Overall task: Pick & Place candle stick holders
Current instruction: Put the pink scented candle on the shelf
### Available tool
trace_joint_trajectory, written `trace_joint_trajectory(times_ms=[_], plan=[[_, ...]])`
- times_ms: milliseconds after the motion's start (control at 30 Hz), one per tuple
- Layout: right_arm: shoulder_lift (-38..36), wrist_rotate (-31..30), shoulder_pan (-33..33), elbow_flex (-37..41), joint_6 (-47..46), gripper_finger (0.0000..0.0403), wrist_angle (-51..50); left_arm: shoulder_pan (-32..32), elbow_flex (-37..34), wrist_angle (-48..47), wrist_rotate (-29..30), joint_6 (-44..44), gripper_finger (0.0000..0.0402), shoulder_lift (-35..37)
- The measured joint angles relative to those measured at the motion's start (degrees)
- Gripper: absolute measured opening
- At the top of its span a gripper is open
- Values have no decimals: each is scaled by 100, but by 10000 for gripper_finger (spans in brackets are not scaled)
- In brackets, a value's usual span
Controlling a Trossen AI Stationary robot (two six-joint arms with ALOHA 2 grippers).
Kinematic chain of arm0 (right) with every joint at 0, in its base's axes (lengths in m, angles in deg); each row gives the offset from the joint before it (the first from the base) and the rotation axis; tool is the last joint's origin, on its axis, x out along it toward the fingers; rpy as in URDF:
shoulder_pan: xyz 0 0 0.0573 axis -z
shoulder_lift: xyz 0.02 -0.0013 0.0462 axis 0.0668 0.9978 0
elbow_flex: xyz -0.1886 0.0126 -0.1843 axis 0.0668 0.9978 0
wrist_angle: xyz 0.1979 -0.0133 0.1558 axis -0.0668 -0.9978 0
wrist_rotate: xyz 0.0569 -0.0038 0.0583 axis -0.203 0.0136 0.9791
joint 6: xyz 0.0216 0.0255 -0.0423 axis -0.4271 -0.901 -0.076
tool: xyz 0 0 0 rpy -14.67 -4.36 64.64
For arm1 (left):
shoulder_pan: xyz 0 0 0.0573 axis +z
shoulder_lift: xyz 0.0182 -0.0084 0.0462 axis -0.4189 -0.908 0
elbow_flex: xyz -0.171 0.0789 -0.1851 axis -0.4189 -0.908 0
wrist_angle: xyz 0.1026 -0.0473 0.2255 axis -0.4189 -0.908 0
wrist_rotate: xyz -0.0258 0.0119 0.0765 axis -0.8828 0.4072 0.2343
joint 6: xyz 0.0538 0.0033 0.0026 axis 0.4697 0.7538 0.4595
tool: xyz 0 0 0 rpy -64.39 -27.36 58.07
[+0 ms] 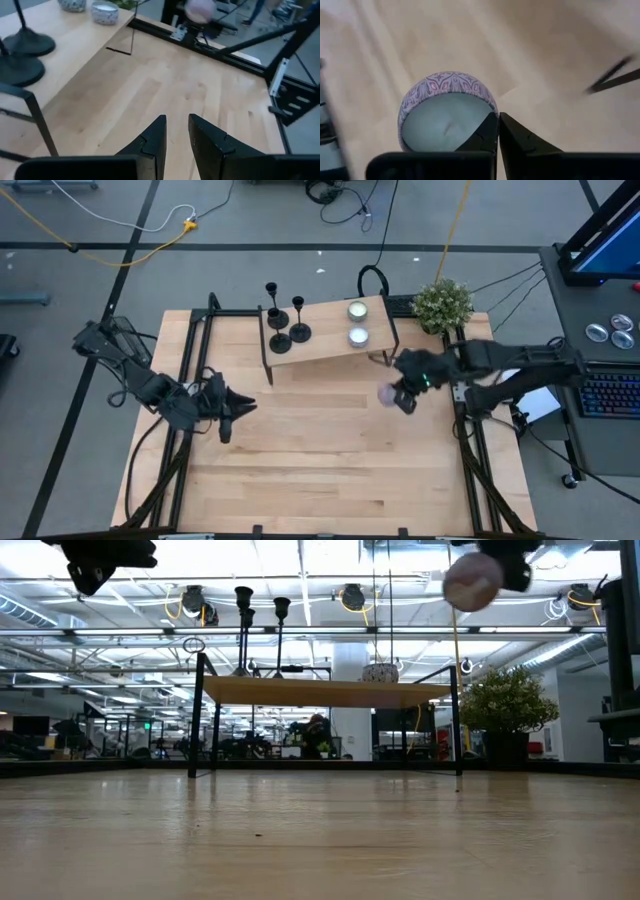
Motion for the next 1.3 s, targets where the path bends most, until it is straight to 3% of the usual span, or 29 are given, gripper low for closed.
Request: trace_joint_trajectory(times_ms=[267,533,767,967,1300], plan=[[982,-205,1268,-1519,1311,0,-958,264,-538,605,-509,864,86,637],[1801,-200,2590,-2457,2415,0,-1392,282,-1781,2292,-1124,1921,86,1750],[2472,-196,3598,-3070,3038,0,-1353,282,-2268,2662,-1363,2140,86,2337],[3046,-181,3965,-3219,3538,0,-1380,284,-2317,2646,-1362,2033,86,2389],[3435,-204,3923,-3238,3977,0,-1224,284,-2321,2645,-1363,1950,86,2386]])
